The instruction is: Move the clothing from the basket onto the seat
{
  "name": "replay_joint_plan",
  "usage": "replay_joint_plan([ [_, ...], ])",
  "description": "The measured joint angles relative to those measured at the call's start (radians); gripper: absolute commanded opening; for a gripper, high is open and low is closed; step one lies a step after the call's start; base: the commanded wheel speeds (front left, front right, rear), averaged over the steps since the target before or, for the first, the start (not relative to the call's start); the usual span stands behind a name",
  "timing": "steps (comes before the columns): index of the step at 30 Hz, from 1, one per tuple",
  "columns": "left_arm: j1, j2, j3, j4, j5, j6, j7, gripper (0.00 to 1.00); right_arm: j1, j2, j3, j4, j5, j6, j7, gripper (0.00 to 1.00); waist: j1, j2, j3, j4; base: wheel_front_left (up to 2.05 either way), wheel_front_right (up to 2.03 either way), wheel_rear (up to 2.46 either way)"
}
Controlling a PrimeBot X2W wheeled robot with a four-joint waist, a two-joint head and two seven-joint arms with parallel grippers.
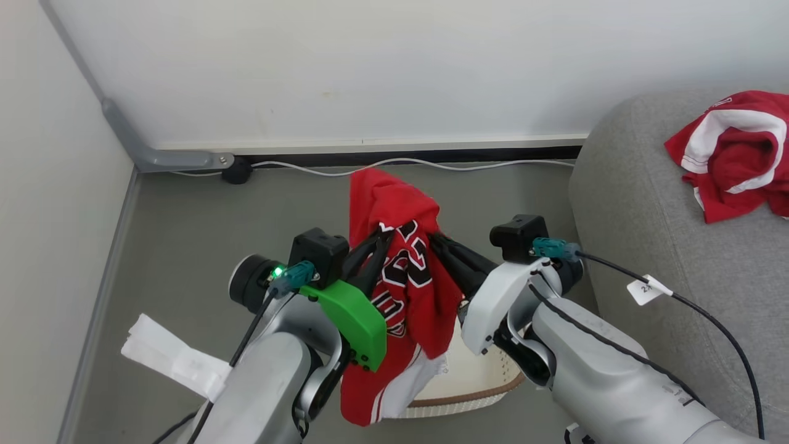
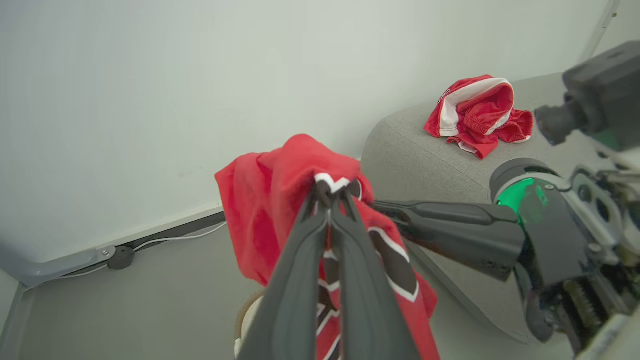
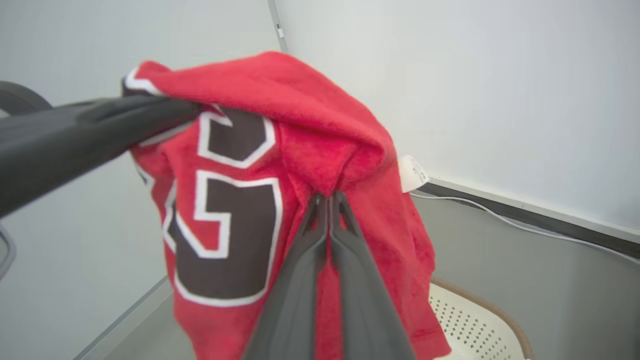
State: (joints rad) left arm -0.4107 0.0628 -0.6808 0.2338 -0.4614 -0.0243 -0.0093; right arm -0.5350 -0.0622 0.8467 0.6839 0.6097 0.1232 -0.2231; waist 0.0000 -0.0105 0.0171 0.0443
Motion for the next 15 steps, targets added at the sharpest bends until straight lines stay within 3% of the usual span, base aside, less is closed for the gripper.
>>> replay_joint_plan([
  [5, 0.023, 0.006, 0.003, -0.005, -0.011, 0.010, 0.006, 0.00, 0.000, 0.000, -0.026, 0.018, 0.014, 0.000, -0.010, 0.00, 0.0000, 0.0000, -0.004, -0.021, 0.00, 0.00, 0.00],
  [6, 0.027, 0.007, 0.003, -0.006, -0.011, 0.014, 0.006, 0.25, 0.000, 0.000, -0.030, 0.020, 0.016, 0.000, -0.014, 0.00, 0.0000, 0.0000, -0.004, -0.025, 0.00, 0.00, 0.00],
  [7, 0.030, 0.007, 0.004, -0.007, -0.012, 0.017, 0.008, 0.73, 0.000, 0.000, -0.035, 0.020, 0.016, 0.000, -0.014, 0.00, 0.0000, 0.0000, -0.005, -0.028, 0.00, 0.00, 0.00],
  [8, 0.033, 0.007, 0.004, -0.010, -0.015, 0.017, 0.008, 0.73, 0.000, 0.000, -0.040, 0.020, 0.017, 0.000, -0.014, 0.00, 0.0000, 0.0000, -0.006, -0.032, 0.00, 0.00, 0.00],
  [9, 0.036, 0.007, 0.006, -0.012, -0.019, 0.018, 0.008, 1.00, 0.000, 0.000, -0.044, 0.020, 0.017, 0.000, -0.014, 0.00, 0.0000, 0.0000, -0.006, -0.035, 0.00, 0.00, 0.00],
  [15, 0.050, 0.009, 0.026, -0.030, -0.028, 0.026, 0.002, 1.00, -0.005, -0.001, -0.078, 0.020, 0.017, 0.000, -0.016, 0.00, 0.0000, 0.0000, -0.007, -0.057, 0.00, 0.00, 0.00],
])
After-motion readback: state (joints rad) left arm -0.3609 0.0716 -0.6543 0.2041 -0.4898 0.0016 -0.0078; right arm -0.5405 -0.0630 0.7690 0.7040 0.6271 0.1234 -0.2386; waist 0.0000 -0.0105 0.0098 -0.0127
